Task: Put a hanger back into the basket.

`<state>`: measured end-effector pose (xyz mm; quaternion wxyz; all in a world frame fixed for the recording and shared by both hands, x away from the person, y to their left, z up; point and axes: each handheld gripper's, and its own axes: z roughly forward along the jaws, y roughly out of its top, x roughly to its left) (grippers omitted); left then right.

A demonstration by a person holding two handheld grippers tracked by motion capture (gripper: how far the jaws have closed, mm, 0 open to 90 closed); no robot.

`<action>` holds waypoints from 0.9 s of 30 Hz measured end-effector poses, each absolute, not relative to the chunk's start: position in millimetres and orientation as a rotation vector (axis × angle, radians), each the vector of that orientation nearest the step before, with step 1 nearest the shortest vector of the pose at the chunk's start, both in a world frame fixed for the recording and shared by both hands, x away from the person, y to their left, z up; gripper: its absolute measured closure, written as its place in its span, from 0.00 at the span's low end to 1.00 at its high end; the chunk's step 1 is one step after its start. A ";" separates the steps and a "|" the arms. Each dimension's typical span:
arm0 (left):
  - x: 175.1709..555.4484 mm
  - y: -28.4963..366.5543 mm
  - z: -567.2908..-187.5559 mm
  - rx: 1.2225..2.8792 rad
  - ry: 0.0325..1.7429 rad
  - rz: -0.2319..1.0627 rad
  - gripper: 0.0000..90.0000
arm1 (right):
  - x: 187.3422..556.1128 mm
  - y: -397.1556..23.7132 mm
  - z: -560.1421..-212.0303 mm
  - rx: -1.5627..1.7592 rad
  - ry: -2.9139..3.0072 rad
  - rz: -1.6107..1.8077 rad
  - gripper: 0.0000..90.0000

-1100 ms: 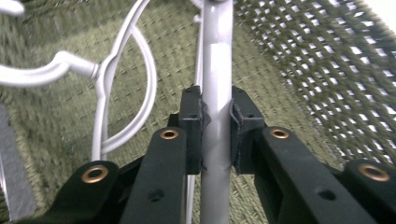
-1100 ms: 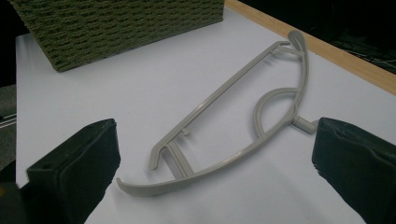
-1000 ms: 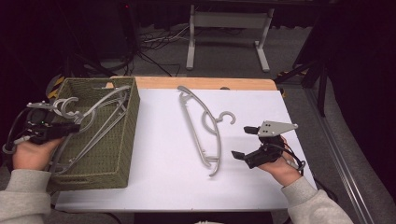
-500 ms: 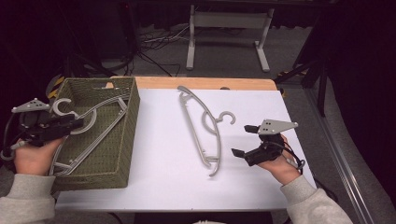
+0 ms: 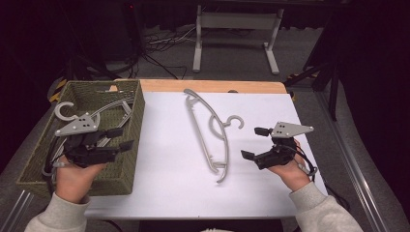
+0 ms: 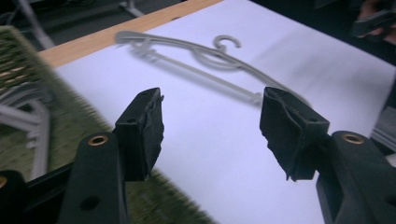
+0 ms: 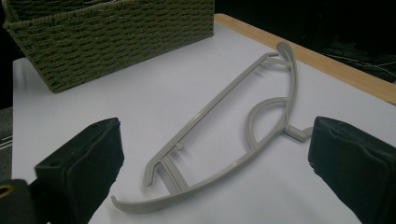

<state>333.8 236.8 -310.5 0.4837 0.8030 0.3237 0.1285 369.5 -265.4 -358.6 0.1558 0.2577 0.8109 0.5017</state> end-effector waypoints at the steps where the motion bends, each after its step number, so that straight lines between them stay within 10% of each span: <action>1: 332.1 233.0 -311.2 1.960 0.780 0.324 0.43 | 370.0 -265.2 -359.0 0.741 2.321 1.435 0.04; 27: 316.4 192.4 -330.7 1.942 0.636 0.207 0.39 | 394.6 -231.6 -380.7 0.855 2.374 1.343 0.19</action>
